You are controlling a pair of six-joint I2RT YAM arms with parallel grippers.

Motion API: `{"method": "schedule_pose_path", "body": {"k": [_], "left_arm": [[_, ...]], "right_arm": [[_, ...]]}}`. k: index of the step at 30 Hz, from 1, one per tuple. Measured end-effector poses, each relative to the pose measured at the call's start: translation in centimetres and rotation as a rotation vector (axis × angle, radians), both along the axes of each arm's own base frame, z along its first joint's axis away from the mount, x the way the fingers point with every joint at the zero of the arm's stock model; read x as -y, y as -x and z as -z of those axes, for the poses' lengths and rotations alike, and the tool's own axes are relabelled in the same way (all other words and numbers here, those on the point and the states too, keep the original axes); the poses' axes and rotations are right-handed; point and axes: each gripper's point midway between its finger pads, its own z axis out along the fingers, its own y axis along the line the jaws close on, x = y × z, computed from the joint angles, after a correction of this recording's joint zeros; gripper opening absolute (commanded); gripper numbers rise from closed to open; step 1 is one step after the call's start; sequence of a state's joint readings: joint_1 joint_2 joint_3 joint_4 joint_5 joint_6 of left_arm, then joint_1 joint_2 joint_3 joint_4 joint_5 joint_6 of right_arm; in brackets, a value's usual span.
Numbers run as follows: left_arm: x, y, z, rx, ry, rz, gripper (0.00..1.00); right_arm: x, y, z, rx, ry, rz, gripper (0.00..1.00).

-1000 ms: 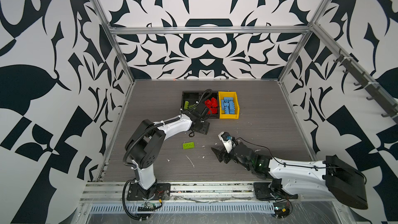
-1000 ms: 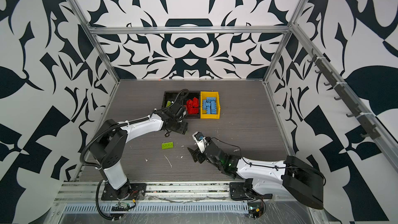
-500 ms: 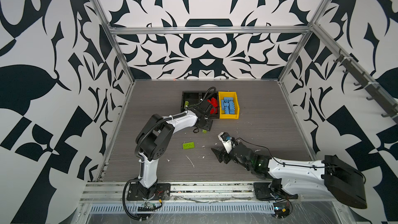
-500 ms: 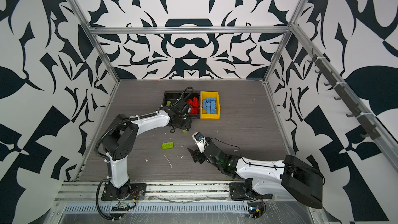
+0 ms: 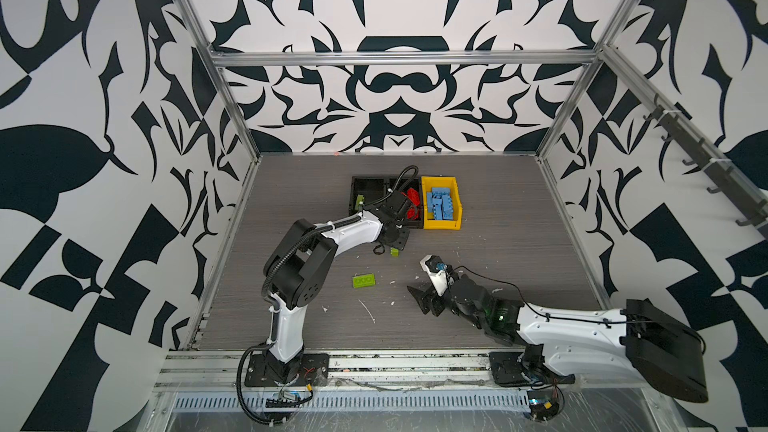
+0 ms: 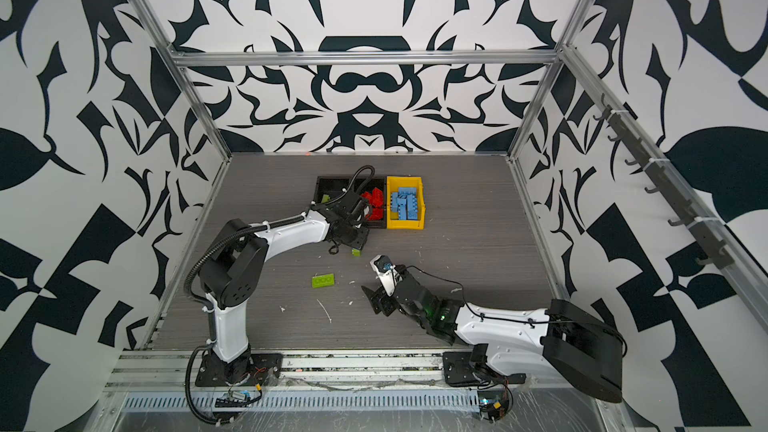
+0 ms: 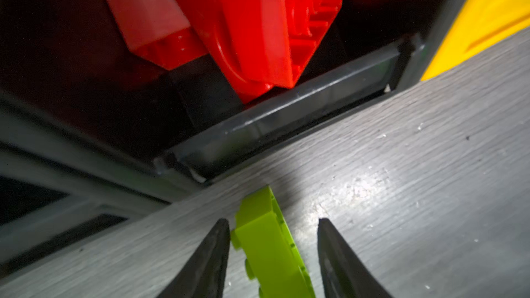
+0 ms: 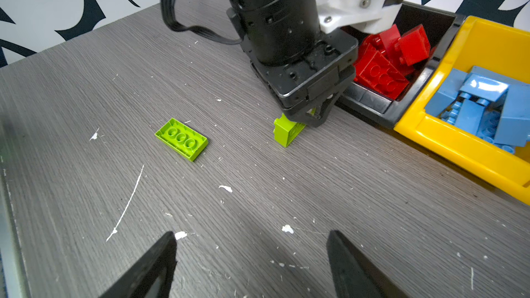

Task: Sort the legos into containers by color
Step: 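Move the left gripper down onto the upright lime-green brick near the bins, then close the left gripper on the green brick and lift it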

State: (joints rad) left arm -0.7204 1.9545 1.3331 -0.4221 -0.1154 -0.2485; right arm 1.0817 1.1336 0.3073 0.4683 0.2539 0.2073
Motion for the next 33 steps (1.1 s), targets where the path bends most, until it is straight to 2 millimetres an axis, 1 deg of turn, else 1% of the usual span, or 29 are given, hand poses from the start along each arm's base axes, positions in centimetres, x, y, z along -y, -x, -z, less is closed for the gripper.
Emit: {"method": "schedule_pose_path", "body": {"k": [3, 5, 13, 18, 21, 24, 29, 31, 33], "left_arm": [[-0.2, 0.1, 0.1, 0.000, -0.012, 0.004, 0.46], [-0.4, 0.0, 0.1, 0.003, -0.023, 0.005, 0.40], [-1.1, 0.1, 0.9, 0.000, -0.075, 0.014, 0.33], [-1.4, 0.2, 1.0, -0.005, -0.089, 0.012, 0.23], [-1.6, 0.3, 0.8, -0.003, -0.096, 0.015, 0.22], [-2.0, 0.4, -0.3, 0.015, -0.099, 0.015, 0.21], [-2.7, 0.4, -3.9, 0.087, -0.072, 0.010, 0.22], [-2.8, 0.3, -5.3, 0.114, -0.051, 0.006, 0.22], [-2.8, 0.1, -6.3, 0.129, -0.040, 0.003, 0.22]], "right_arm": [[0.0, 0.0, 0.0, 0.000, 0.000, 0.000, 0.84], [0.0, 0.0, 0.0, 0.000, 0.000, 0.000, 0.84], [0.0, 0.0, 0.0, 0.000, 0.000, -0.001, 0.84], [-0.1, 0.1, 0.0, -0.001, -0.001, -0.004, 0.84], [-0.1, 0.1, 0.0, -0.002, -0.001, -0.006, 0.84], [-0.1, 0.1, -0.3, 0.002, -0.009, -0.006, 0.85], [0.0, 0.1, -2.2, 0.030, -0.062, -0.005, 0.85], [-0.2, 0.0, -2.4, 0.027, -0.062, -0.005, 0.85], [-0.8, -0.3, -2.5, 0.018, -0.054, -0.004, 0.85]]}}
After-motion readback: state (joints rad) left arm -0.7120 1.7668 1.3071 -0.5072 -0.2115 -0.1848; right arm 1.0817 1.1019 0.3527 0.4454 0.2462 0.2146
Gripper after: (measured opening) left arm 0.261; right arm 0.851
